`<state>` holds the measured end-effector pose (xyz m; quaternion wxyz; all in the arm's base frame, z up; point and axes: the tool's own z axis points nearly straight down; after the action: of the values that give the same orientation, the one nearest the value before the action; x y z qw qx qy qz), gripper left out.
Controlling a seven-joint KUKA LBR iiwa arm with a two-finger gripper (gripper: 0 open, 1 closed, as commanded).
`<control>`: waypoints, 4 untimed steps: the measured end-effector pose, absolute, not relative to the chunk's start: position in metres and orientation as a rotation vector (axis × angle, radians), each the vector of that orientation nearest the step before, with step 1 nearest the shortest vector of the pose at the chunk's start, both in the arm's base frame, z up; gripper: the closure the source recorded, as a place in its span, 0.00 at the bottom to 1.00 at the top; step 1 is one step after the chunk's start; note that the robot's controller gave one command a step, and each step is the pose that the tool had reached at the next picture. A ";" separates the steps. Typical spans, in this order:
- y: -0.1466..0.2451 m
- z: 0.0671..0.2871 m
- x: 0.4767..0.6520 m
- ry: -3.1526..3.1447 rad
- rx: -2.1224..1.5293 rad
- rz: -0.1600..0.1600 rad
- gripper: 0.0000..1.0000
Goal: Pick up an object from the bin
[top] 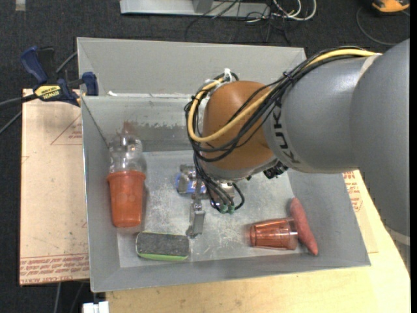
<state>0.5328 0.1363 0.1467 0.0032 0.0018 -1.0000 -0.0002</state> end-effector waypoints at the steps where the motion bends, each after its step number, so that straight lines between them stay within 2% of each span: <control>1: 0.135 0.151 0.534 -3.142 -0.001 -0.002 0.00; 2: 0.111 0.073 0.493 -3.134 0.180 -0.003 0.00; 3: 0.111 0.070 0.521 -3.119 0.394 -0.004 0.00; 4: 0.158 0.071 0.489 -3.145 0.102 -0.009 0.00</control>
Offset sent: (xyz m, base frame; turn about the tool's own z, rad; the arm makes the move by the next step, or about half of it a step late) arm -0.0425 -0.0262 -0.0767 -0.1170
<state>0.4892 0.1576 0.0711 -0.0027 0.0324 -0.9995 -0.0028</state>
